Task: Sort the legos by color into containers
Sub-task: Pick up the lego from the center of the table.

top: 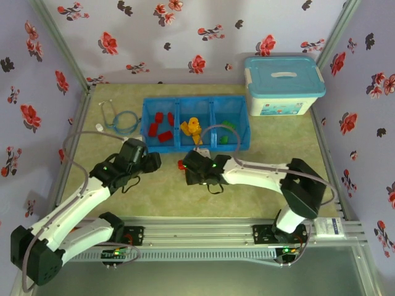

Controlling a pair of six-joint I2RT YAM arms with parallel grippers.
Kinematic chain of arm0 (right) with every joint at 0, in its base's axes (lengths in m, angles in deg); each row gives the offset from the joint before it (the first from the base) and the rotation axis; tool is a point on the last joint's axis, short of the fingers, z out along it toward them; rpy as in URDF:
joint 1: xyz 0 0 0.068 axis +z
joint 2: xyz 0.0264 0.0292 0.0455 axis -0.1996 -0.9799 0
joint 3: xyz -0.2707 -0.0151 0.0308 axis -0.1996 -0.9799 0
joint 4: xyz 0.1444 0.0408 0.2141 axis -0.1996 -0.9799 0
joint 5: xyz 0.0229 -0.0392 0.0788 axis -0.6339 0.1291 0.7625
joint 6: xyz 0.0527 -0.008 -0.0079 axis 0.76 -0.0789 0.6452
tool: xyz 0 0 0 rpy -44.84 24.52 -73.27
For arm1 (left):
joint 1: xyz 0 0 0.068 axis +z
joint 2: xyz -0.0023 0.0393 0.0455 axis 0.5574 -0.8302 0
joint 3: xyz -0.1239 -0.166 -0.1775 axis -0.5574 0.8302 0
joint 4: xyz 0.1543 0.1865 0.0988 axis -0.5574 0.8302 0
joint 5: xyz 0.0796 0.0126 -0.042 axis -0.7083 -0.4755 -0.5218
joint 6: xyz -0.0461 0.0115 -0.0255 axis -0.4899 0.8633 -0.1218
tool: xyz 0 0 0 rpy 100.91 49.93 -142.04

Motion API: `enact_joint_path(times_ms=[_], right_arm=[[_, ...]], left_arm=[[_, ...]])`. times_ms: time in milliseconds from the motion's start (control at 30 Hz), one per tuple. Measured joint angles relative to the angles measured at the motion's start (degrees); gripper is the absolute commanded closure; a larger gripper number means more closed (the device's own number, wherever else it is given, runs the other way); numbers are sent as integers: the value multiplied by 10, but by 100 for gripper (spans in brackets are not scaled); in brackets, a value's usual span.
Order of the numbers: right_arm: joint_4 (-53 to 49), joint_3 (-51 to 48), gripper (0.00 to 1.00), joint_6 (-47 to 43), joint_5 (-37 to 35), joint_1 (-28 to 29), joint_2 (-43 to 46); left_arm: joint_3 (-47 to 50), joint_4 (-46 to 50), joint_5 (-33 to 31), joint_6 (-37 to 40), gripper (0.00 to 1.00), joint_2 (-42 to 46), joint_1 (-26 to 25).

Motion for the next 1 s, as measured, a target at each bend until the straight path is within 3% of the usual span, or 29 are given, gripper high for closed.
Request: enact_joint_path(times_ms=[467,733,1000], right_arm=[[-75,153,45,-22,-13,5,-180],[-103,176,77,-29,-22,5,-202],[-141,183,80,-28,-37,15,-184]], left_arm=[[38,30,-7,-28,35,74,-7],[52,45,-11,-31,35,103,-8],[52,63,-15,-34,35,127,-8]])
